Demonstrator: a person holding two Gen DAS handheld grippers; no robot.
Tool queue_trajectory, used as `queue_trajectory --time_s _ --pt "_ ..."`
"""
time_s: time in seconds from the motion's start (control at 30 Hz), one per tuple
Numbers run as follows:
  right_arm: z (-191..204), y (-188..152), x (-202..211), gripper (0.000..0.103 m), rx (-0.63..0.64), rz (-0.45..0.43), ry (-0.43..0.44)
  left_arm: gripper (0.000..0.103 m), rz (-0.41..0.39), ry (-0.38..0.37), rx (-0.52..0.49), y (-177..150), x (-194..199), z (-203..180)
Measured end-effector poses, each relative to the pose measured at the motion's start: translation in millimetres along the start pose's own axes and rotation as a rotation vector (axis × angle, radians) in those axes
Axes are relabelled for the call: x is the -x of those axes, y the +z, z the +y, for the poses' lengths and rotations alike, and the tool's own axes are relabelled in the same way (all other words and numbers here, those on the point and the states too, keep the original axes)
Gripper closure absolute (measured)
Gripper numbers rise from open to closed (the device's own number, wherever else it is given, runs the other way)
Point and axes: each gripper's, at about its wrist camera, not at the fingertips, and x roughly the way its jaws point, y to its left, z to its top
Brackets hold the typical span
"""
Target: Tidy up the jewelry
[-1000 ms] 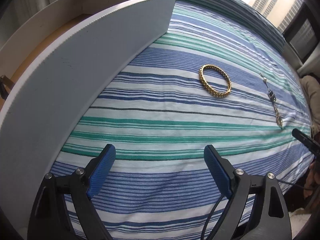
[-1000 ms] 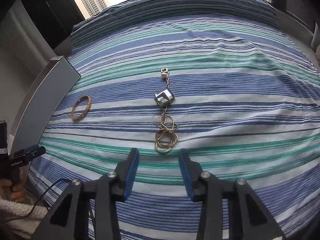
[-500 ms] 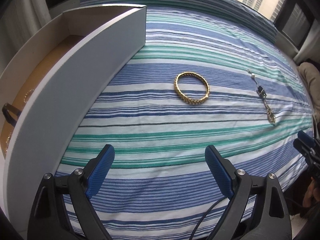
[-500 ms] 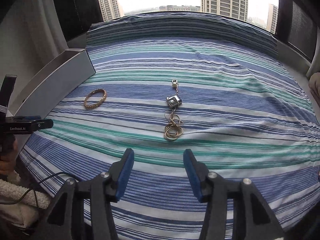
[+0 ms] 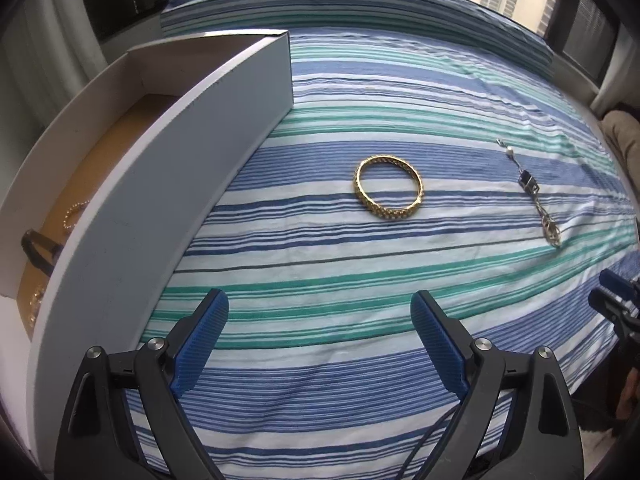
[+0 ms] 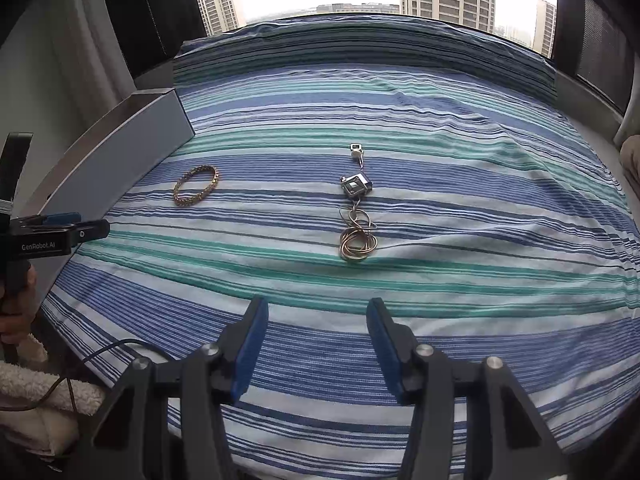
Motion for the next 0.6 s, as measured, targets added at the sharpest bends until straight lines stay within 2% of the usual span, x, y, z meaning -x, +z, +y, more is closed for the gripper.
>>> queue_trajectory --time_s 0.07,0.17,0.23,0.33,0.47,0.53,0.6 --pt "-7 1 -3 0.051 -0.022 0.021 0.015 0.007 -0.001 -0.015 -0.016 4 -5 5" --pt "-25 2 -2 0.051 -0.061 0.015 -0.03 0.005 0.033 -0.058 -0.064 14 -20 5" --pt "-35 2 -3 0.051 -0.073 0.021 -0.058 0.005 0.054 -0.097 -0.096 24 -33 -4" --pt "-41 7 -13 0.051 -0.062 0.034 -0.049 0.005 0.054 -0.153 -0.151 42 -57 -27" --pt "-33 30 -36 0.051 0.015 -0.006 -0.015 0.005 0.041 -0.117 -0.171 67 -94 -47" --pt "-30 42 -56 0.051 0.038 0.001 -0.005 0.005 0.049 -0.092 -0.166 74 -107 -50" --pt "-28 51 -76 0.051 0.059 0.012 -0.006 0.004 0.024 -0.087 -0.178 76 -108 -55"
